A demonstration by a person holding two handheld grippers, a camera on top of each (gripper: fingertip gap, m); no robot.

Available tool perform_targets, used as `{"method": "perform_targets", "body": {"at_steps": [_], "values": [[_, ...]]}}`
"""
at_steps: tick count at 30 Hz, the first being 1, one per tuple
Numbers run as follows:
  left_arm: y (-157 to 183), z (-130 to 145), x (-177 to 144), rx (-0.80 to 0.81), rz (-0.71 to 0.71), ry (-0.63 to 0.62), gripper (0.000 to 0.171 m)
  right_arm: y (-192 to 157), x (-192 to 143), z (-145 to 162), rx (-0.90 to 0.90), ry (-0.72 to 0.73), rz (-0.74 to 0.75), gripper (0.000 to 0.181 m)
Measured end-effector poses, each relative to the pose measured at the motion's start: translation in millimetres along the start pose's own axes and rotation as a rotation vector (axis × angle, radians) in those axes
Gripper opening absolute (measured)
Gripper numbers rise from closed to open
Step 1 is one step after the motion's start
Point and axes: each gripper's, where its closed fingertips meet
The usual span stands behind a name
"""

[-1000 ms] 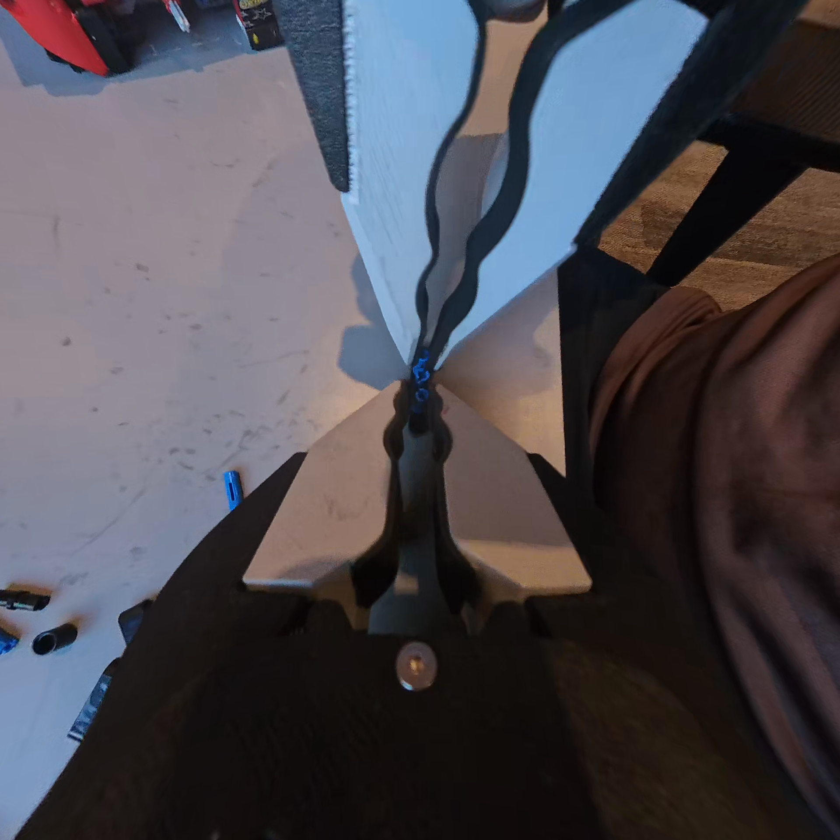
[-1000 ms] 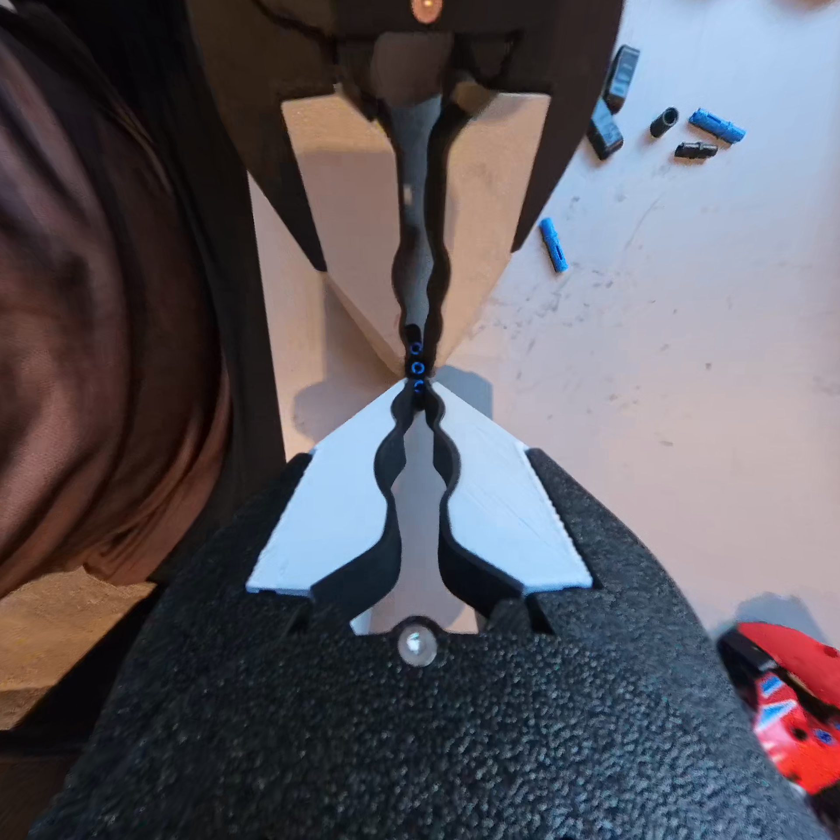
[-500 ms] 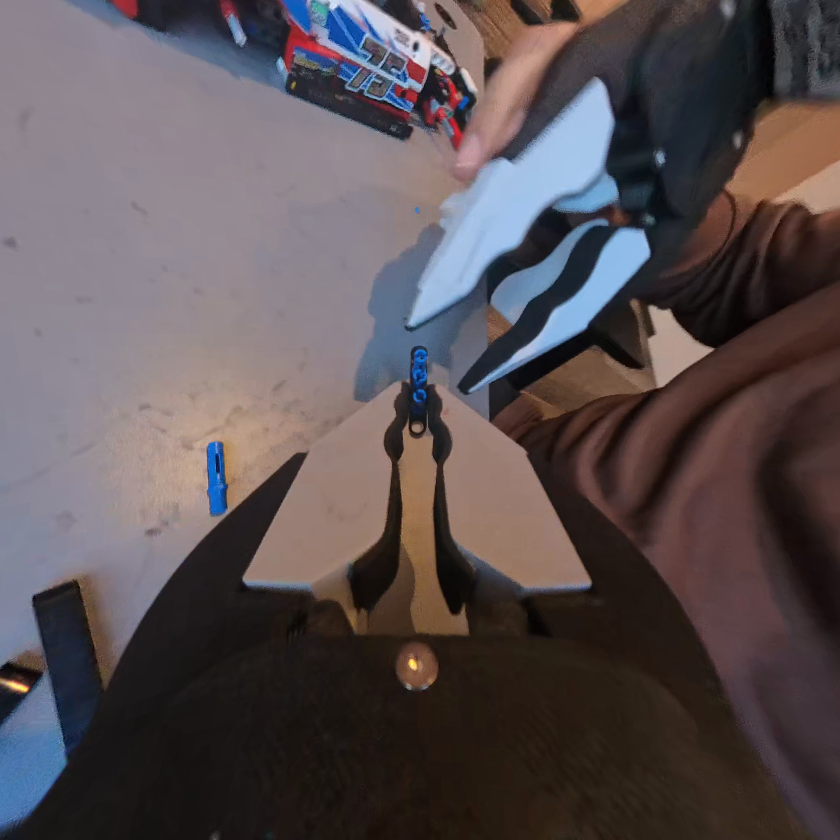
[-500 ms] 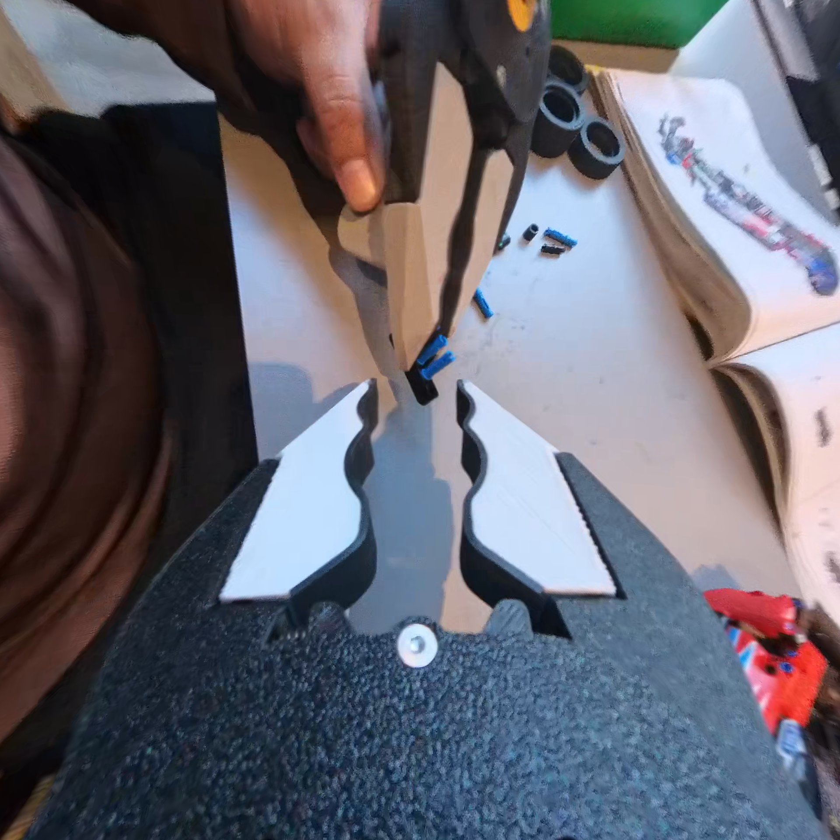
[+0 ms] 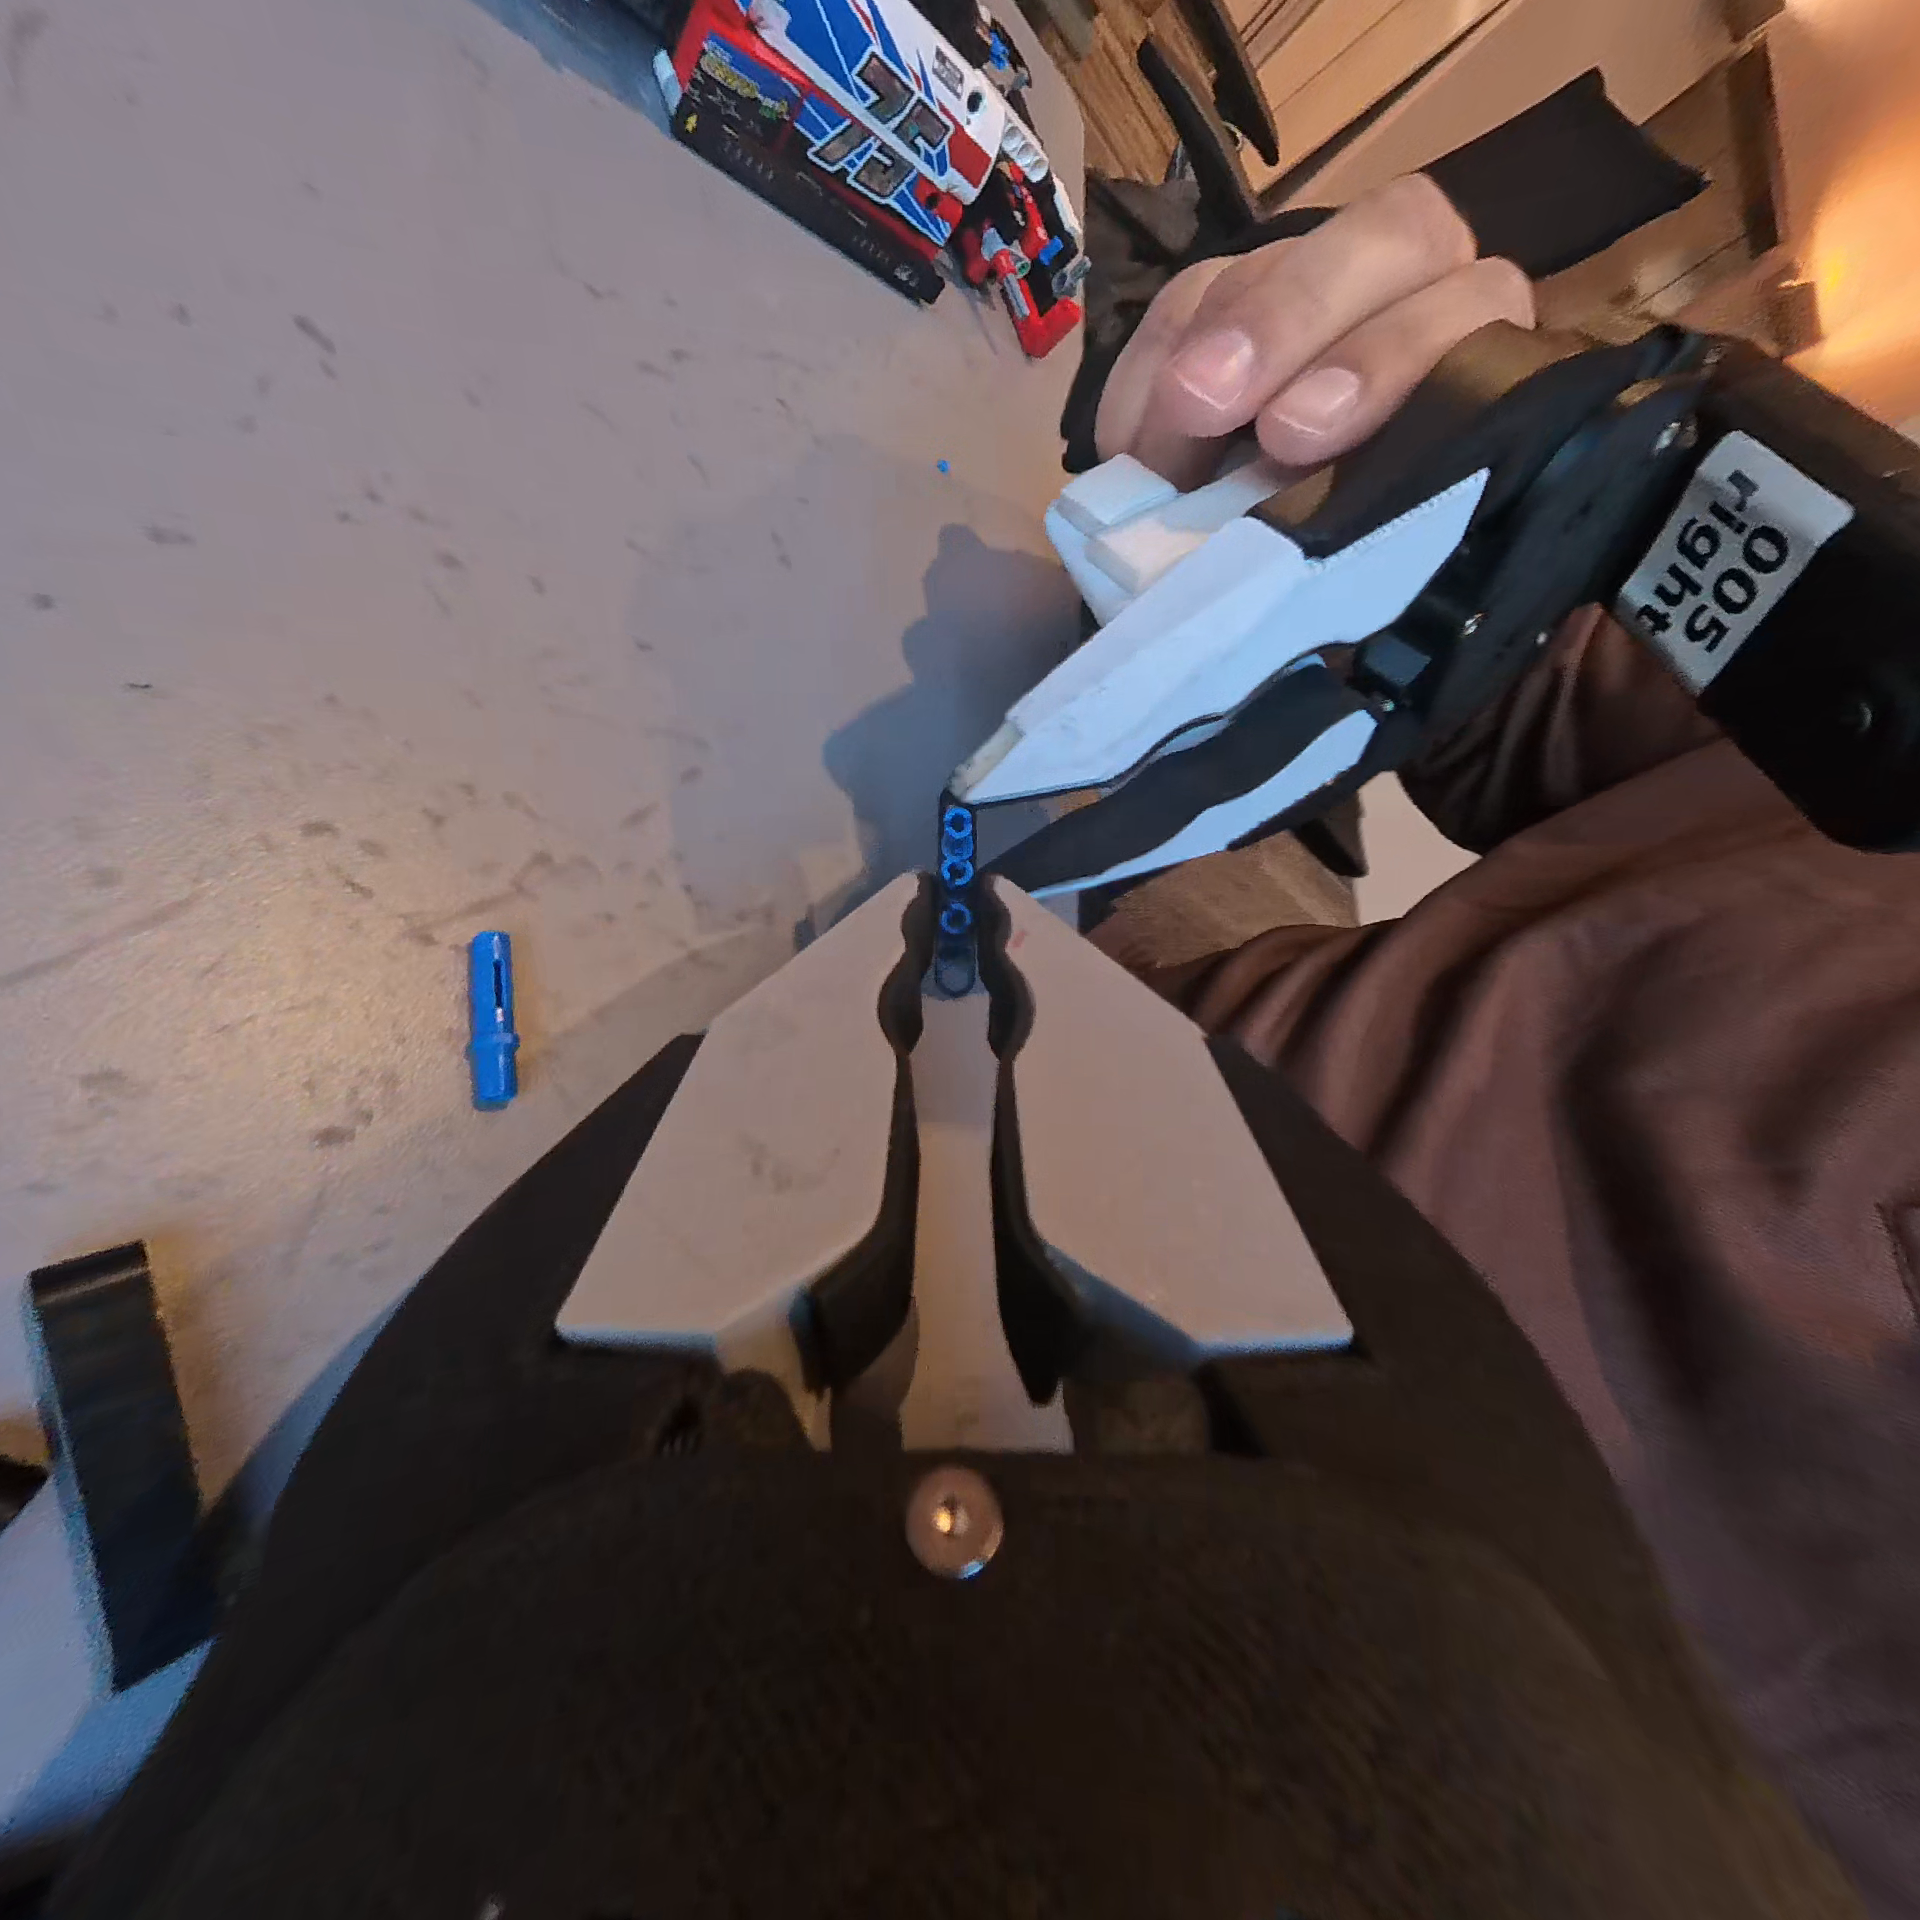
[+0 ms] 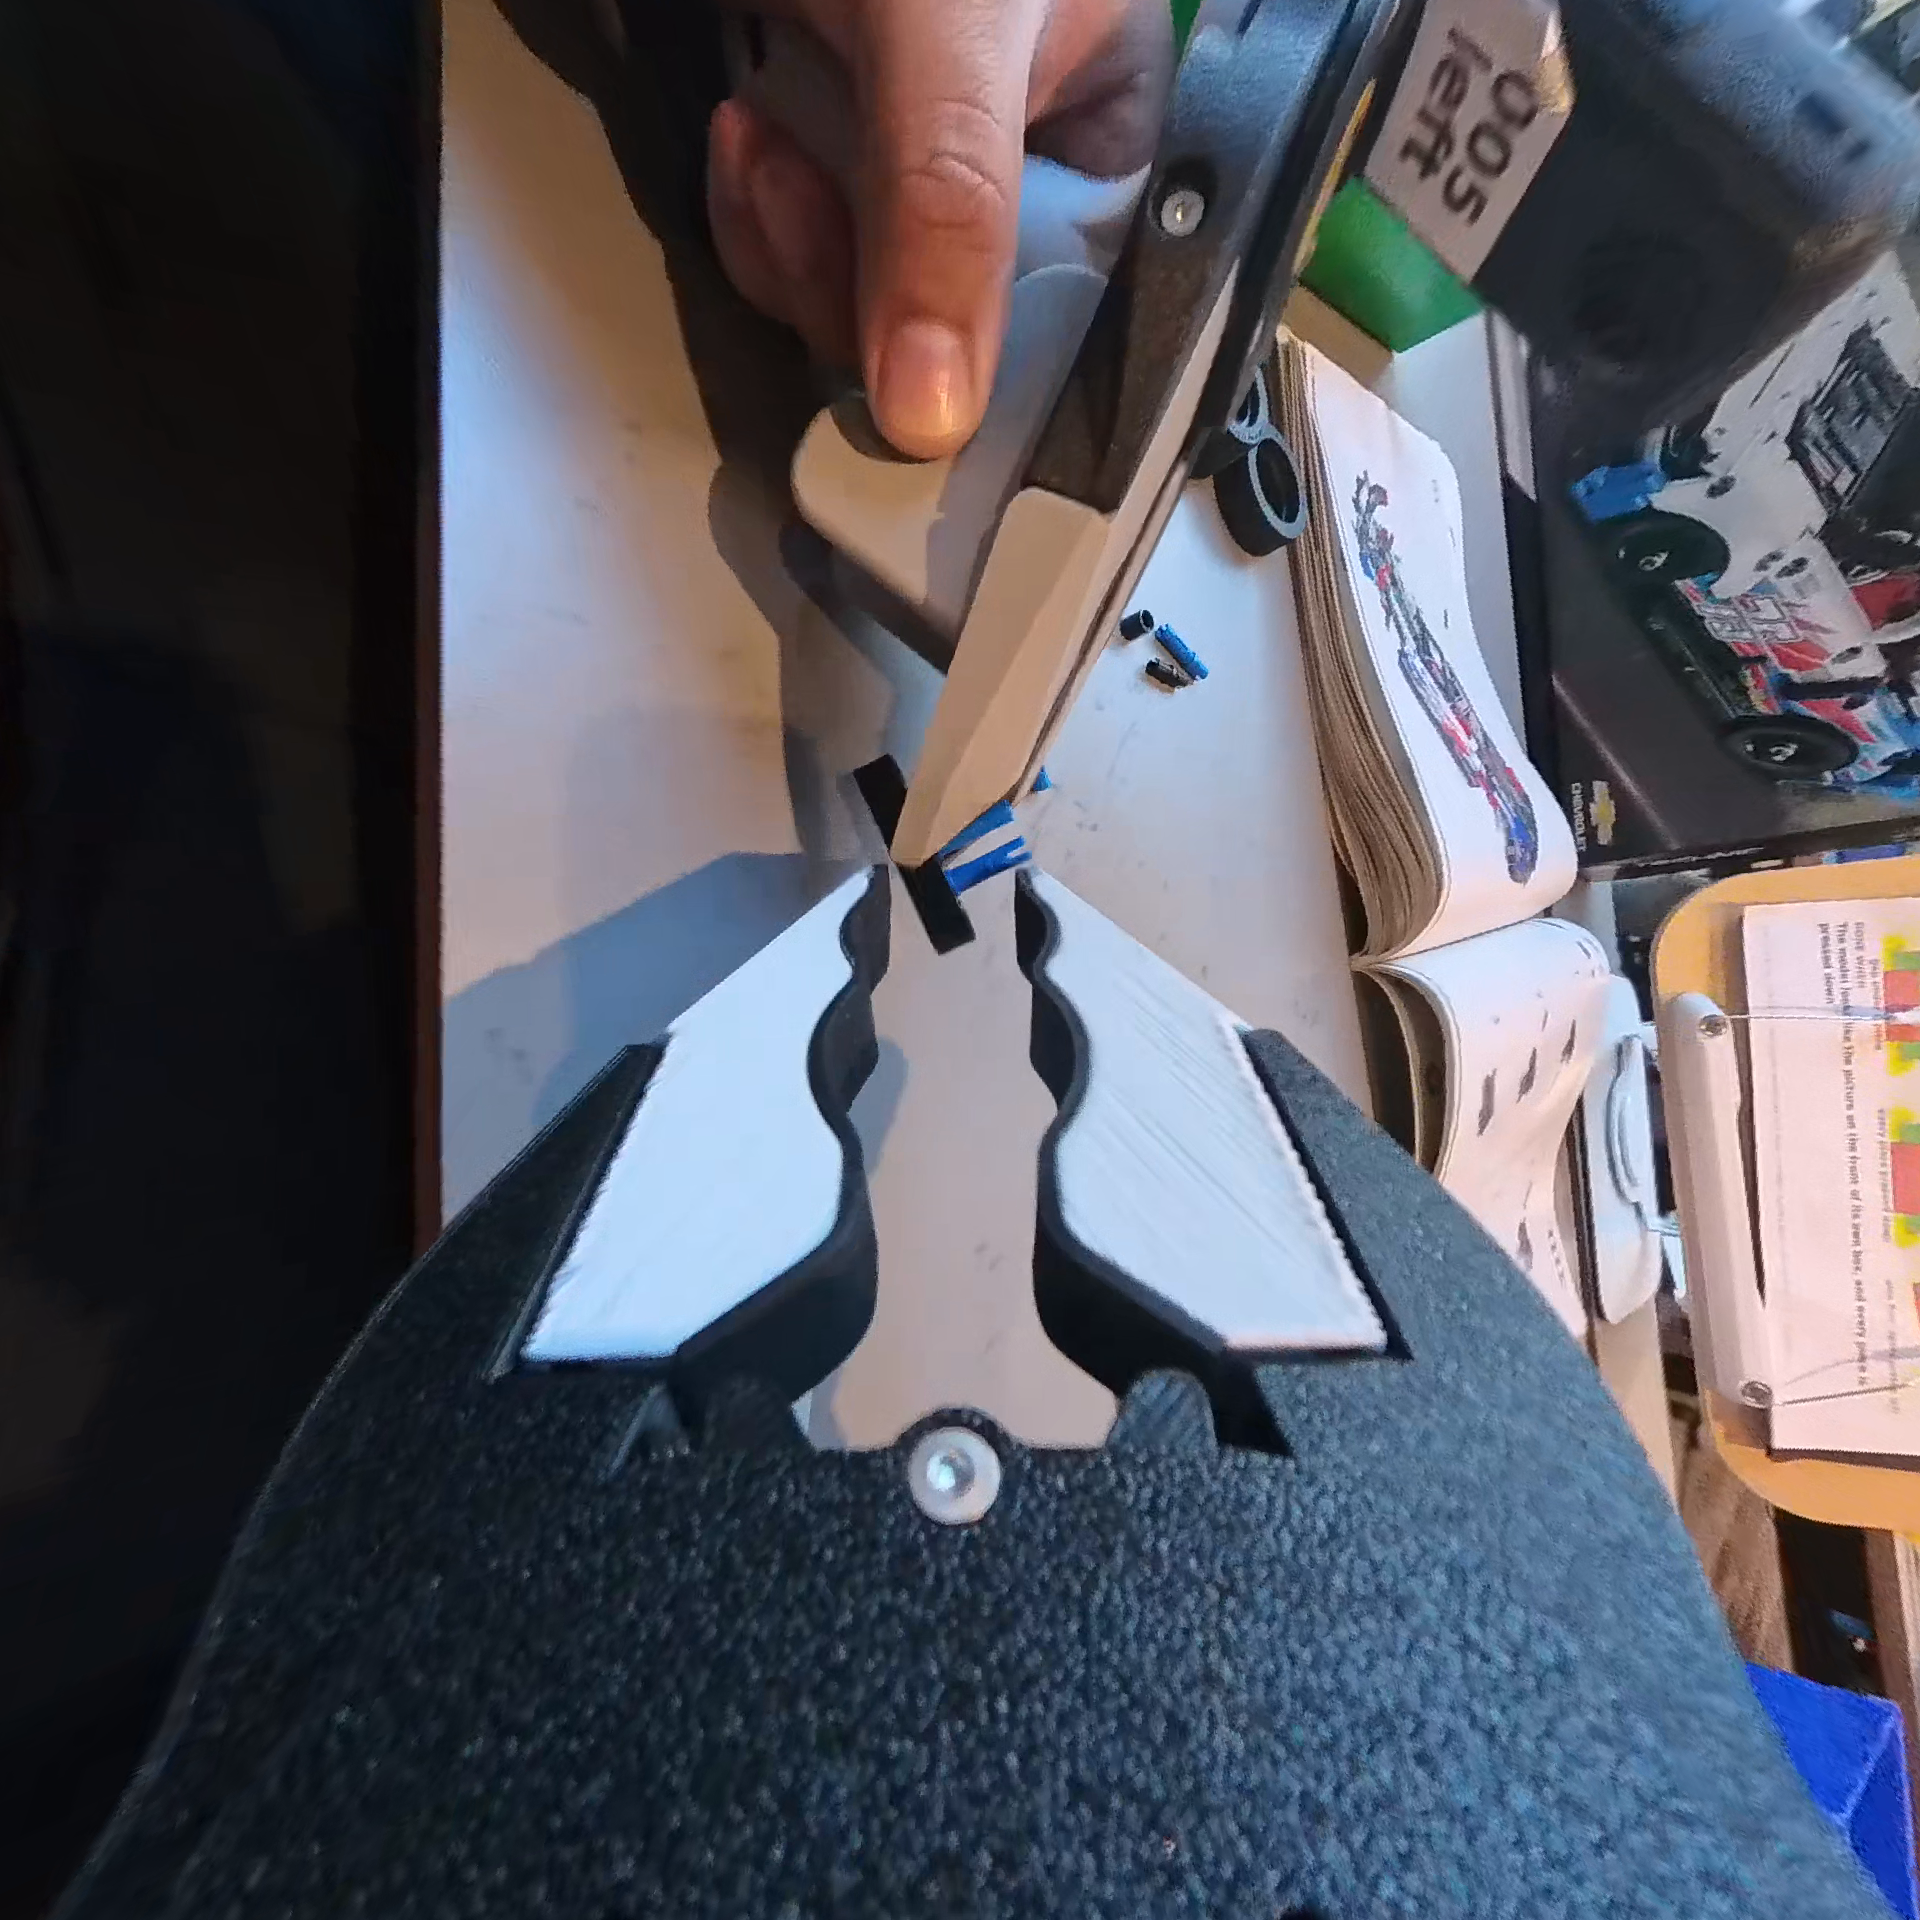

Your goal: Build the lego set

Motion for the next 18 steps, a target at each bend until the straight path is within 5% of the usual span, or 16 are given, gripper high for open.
{"method": "perform_targets", "body": {"at_steps": [5, 8, 18], "values": [[-37.1, -4.0, -24.4, 0.189, -0.361, -0.071, 0.005, 2.1, 14.2, 23.9, 0.072, -0.084, 0.028, 0.015], [-51.5, -6.9, -37.0, 0.306, -0.518, -0.134, 0.004, 1.9, 18.8, 28.9, 0.280, -0.086, -0.014, 0.015], [-50.4, -7.3, -28.3, 0.415, -0.493, -0.213, 0.019, 17.1, 25.0, 42.0, 0.506, -0.092, -0.067, 0.020]]}}
Point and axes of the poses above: each gripper's, where its closed fingertips meet, x out along the fingers, z out of its underside, y = z × x across the jaws, and after that the axes turned 13 degrees about z, right-handed
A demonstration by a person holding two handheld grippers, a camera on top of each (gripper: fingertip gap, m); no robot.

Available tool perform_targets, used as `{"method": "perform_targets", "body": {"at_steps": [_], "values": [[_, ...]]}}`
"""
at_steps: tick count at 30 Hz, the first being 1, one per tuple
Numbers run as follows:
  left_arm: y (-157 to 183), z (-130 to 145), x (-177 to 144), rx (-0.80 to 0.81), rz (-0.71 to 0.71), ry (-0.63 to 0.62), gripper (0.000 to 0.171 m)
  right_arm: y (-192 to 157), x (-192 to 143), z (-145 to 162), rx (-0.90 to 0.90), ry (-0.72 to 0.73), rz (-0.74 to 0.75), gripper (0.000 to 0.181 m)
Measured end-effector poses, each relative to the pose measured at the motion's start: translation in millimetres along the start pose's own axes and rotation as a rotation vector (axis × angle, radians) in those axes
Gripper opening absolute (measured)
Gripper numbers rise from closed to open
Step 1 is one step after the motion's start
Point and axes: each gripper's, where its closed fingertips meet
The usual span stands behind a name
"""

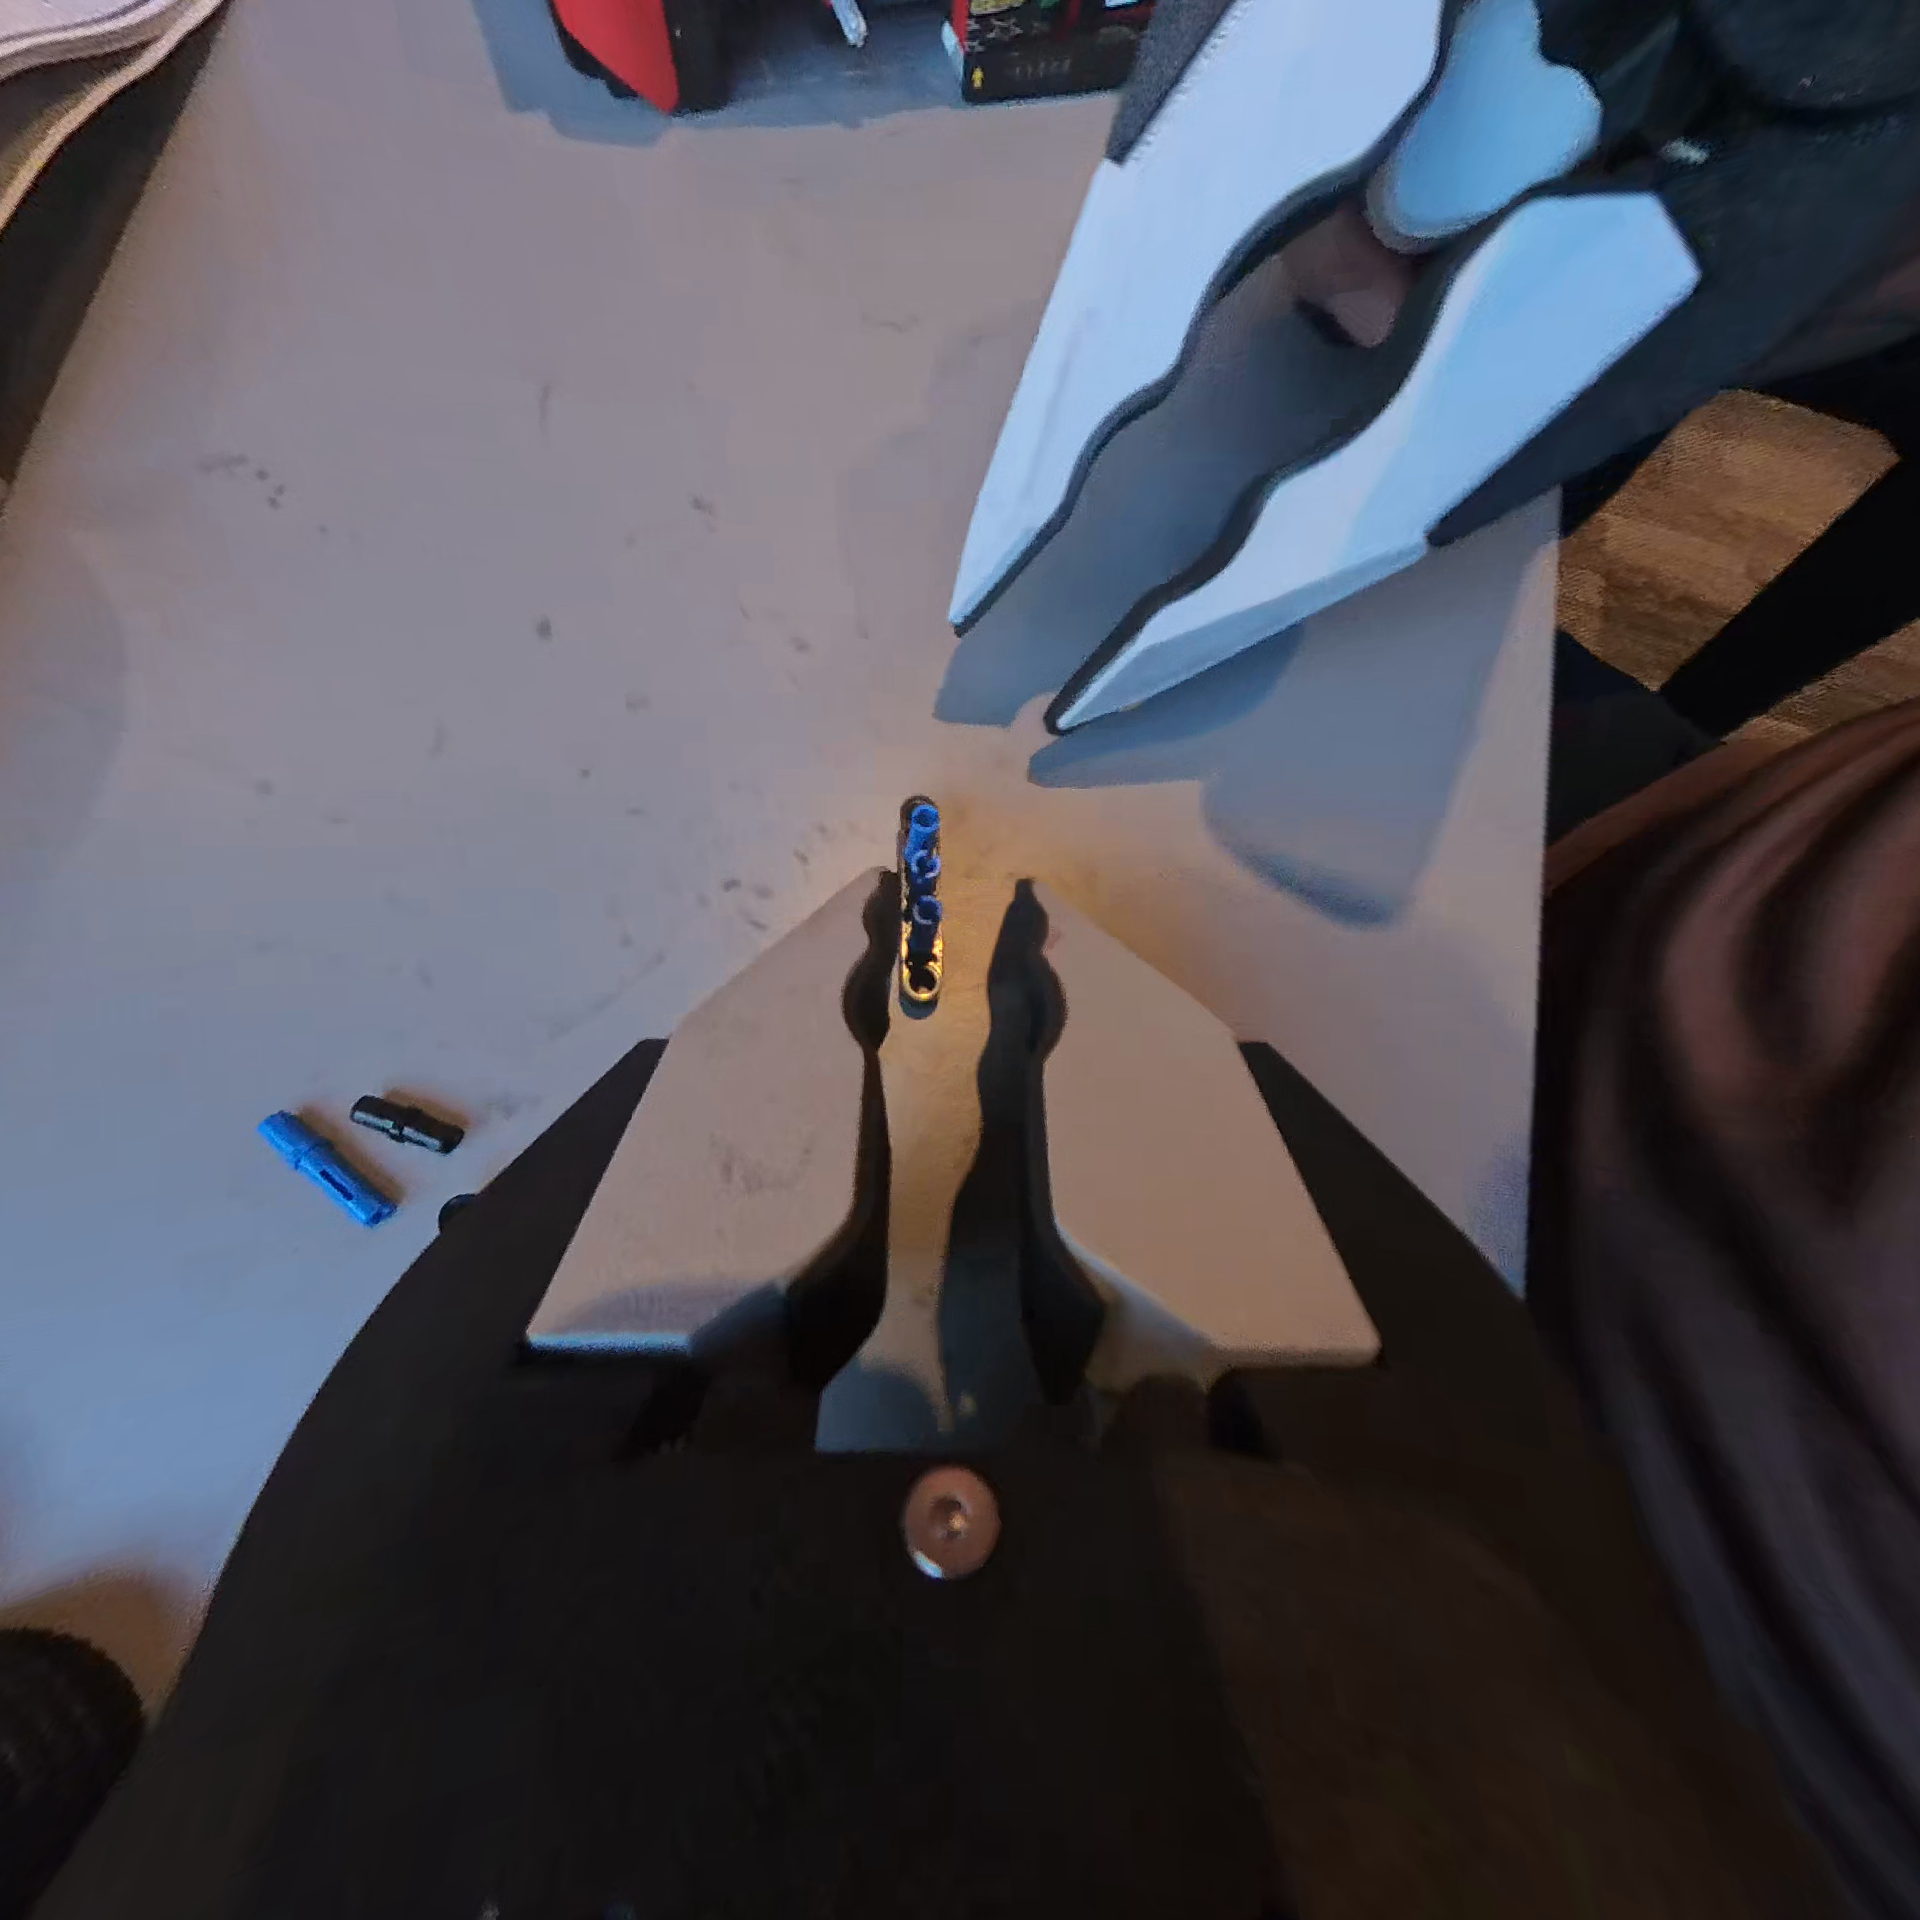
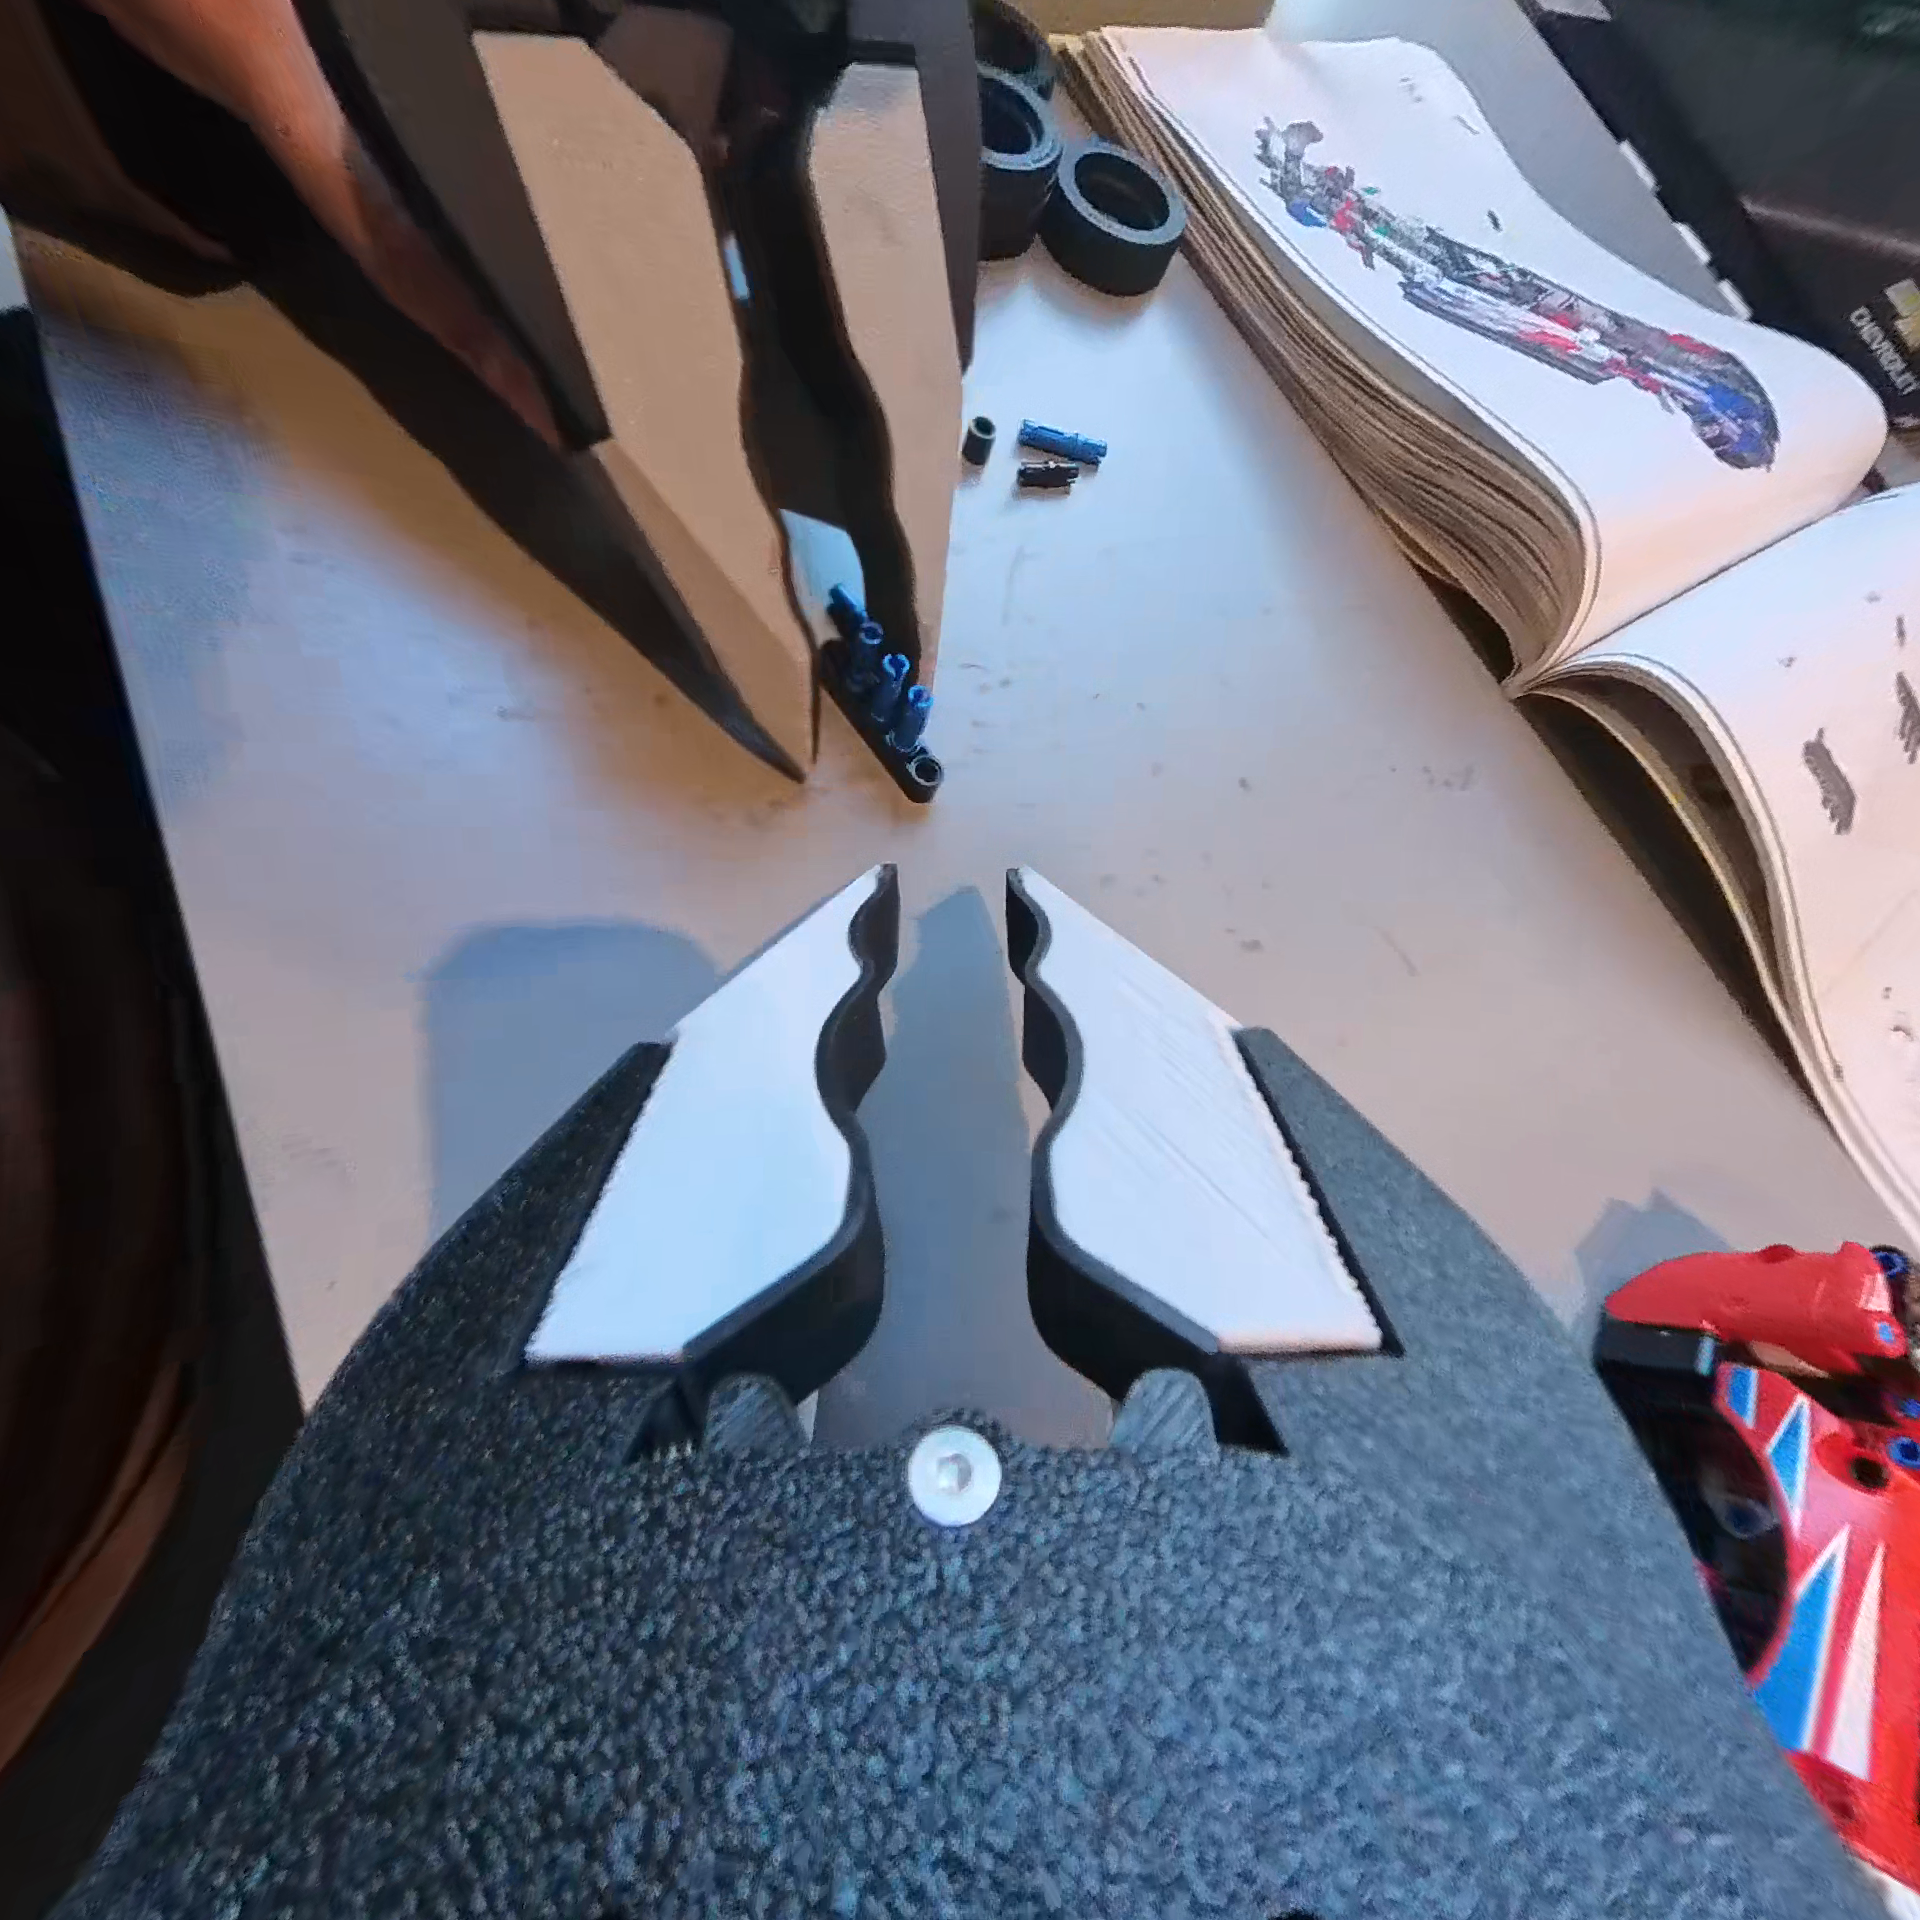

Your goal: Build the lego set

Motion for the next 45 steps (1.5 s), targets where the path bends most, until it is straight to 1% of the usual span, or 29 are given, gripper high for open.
{"method": "perform_targets", "body": {"at_steps": [2, 5, 9, 11, 14, 16, 17, 18, 20, 24, 26, 29, 32, 33, 35, 37, 39, 42, 44, 45], "values": [[2.4, 0.7, 0.0, 0.020, 0.005, -0.006, 0.025, 2.9, -1.9, -1.5, 0.048, 0.016, -0.024, 0.020], [-1.6, 4.6, -4.8, 0.101, -0.074, -0.032, 0.026, 7.8, -5.5, -2.7, 0.120, 0.036, -0.059, 0.020], [-6.0, 6.6, -8.5, 0.115, -0.116, -0.040, 0.005, 14.1, -9.1, -0.9, 0.149, 0.045, -0.057, 0.020], [-13.4, 5.9, -11.4, 0.161, -0.202, -0.060, 0.005, 16.3, -9.6, -0.2, 0.150, 0.046, -0.043, 0.020], [-24.7, 5.9, -17.9, 0.307, -0.398, -0.145, 0.005, 18.0, -9.5, 0.0, 0.150, 0.046, -0.025, 0.020], [-20.9, 6.0, -17.2, 0.368, -0.454, -0.180, 0.005, 18.7, -9.4, 0.3, 0.148, 0.044, -0.017, 0.020], [-14.3, 6.6, -15.0, 0.369, -0.437, -0.182, 0.005, 18.9, -9.2, 0.4, 0.147, 0.043, -0.013, 0.020], [-5.5, 7.2, -12.2, 0.357, -0.398, -0.171, 0.005, 19.3, -9.1, 0.6, 0.146, 0.042, -0.008, 0.020], [8.4, 8.2, -9.7, 0.335, -0.346, -0.144, 0.012, 19.9, -8.9, 1.0, 0.141, 0.040, 0.004, 0.019], [25.1, 12.5, -10.3, 0.359, -0.328, -0.137, 0.019, 21.4, -8.4, 1.6, 0.128, 0.036, 0.032, 0.019], [35.6, 14.4, -9.7, 0.337, -0.283, -0.120, 0.027, 21.9, -8.0, 2.1, 0.121, 0.033, 0.045, 0.019], [41.1, 19.9, -16.0, 0.291, -0.270, -0.103, 0.030, 22.4, -8.3, 1.8, 0.118, 0.034, 0.059, 0.019], [38.3, 26.6, -25.2, 0.250, -0.301, -0.088, 0.029, 16.6, -10.9, -0.5, 0.121, 0.048, 0.026, 0.019], [35.4, 29.4, -27.8, 0.234, -0.316, -0.091, 0.028, 11.3, -11.8, -1.6, 0.119, 0.052, -0.007, 0.020], [33.7, 31.2, -28.1, 0.200, -0.302, -0.083, 0.028, -6.7, -14.2, -6.3, 0.110, 0.062, -0.122, 0.020], [28.0, 30.1, -28.0, 0.166, -0.303, -0.084, 0.026, -18.2, -11.5, -10.9, 0.096, 0.059, -0.185, 0.020], [21.2, 30.3, -29.7, 0.136, -0.304, -0.096, 0.023, -23.4, -4.5, -15.9, 0.073, 0.057, -0.204, 0.022], [4.0, 34.2, -43.4, 0.045, -0.337, -0.072, 0.022, -25.5, 5.3, -27.9, 0.039, 0.090, -0.228, 0.033], [-3.9, 37.7, -54.7, -0.022, -0.343, -0.036, 0.023, -25.7, 11.1, -32.7, -0.002, 0.110, -0.252, 0.035], [-7.5, 40.0, -60.1, -0.047, -0.352, -0.027, 0.023, -28.9, 12.6, -33.4, -0.019, 0.110, -0.289, 0.033]]}}
Point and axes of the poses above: each gripper's, where its closed fingertips meet, x out along the fingers, z out of its underside, y = z × x across the jaws, and after that the axes turned 13 degrees about z, right-handed
